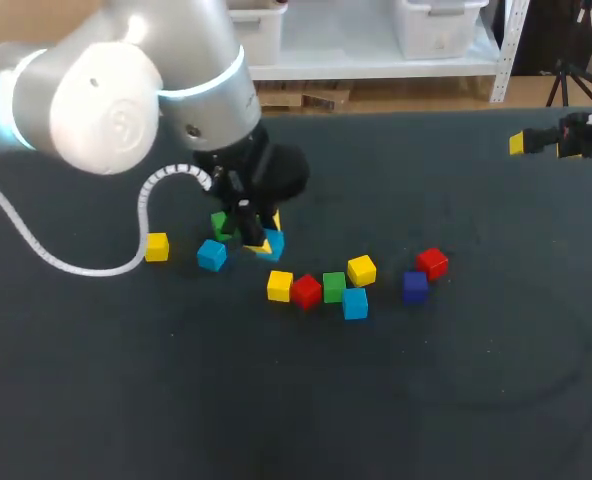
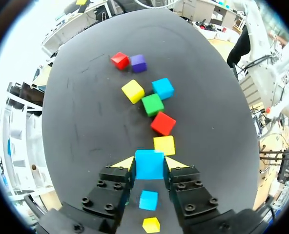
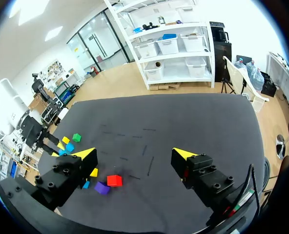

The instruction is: Place the blue cubes, place green cubes on the blue cubes, place the yellow cubes on the green cubes, then place the red cubes on the yellow cubes, and place purple cube on the red cubes.

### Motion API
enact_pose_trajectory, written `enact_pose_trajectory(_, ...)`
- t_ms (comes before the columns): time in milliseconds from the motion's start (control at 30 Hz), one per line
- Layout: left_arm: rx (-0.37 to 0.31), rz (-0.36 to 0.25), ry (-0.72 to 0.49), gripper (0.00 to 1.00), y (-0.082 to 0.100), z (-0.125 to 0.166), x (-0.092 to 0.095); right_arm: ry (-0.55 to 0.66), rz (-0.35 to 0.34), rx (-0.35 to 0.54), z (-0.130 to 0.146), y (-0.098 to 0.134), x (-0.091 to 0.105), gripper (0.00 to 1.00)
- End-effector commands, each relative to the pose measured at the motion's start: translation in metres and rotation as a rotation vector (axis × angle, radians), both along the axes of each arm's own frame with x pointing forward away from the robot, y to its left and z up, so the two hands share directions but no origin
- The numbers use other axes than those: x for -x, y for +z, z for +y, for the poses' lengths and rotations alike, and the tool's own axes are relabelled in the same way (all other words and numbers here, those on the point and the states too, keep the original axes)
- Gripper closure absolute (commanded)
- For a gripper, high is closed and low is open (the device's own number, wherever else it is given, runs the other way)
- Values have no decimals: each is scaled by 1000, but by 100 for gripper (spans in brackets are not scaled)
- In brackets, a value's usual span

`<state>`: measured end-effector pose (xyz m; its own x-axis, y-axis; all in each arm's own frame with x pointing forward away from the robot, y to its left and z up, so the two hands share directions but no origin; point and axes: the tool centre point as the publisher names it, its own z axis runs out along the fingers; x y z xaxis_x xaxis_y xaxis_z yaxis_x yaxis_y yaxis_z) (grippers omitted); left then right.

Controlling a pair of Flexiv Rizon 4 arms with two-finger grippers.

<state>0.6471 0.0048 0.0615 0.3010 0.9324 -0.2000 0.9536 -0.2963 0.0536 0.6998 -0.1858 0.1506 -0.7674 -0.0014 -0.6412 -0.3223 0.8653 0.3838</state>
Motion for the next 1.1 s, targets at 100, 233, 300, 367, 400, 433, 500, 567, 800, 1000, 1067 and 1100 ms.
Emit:
enact_pose_trajectory(100, -17, 64, 18, 100, -9, -22, -22, -3, 0, 3, 1, 0, 1, 0)
enact_pose_trajectory(233, -6, 76, 29, 100, -14, -32, -27, -3, 0, 3, 1, 0, 1, 0)
enact_pose_trajectory(300, 1, 80, 36, 100, -17, -36, -30, -3, 0, 3, 1, 0, 1, 0)
enact_pose_trajectory(367, 3, 77, 51, 100, -19, -39, -32, -3, 0, 3, 1, 0, 1, 0)
enact_pose_trajectory(400, 10, 75, 63, 100, -20, -39, -32, -3, 0, 3, 1, 0, 1, 0)
enact_pose_trajectory(433, 11, 72, 67, 100, -21, -40, -33, -3, 0, 3, 1, 0, 1, 0)
enact_pose_trajectory(500, 15, 62, 91, 100, -23, -42, -34, -3, 0, 3, 1, 0, 1, 0)
enact_pose_trajectory(567, 17, 65, 105, 100, -27, -44, -35, -3, 0, 3, 1, 0, 1, 0)
enact_pose_trajectory(800, 28, 84, 156, 100, -35, -48, -34, -3, 0, 3, 1, 0, 1, 0)
enact_pose_trajectory(1000, 2, 96, 184, 100, -43, -50, -31, -3, 0, 3, 1, 0, 1, 0)
enact_pose_trajectory(1067, 11, 99, 198, 100, -43, -50, -31, -3, 0, 3, 1, 0, 1, 0)
enact_pose_trajectory(1100, 6, 97, 200, 100, -43, -50, -31, -3, 0, 3, 1, 0, 1, 0)
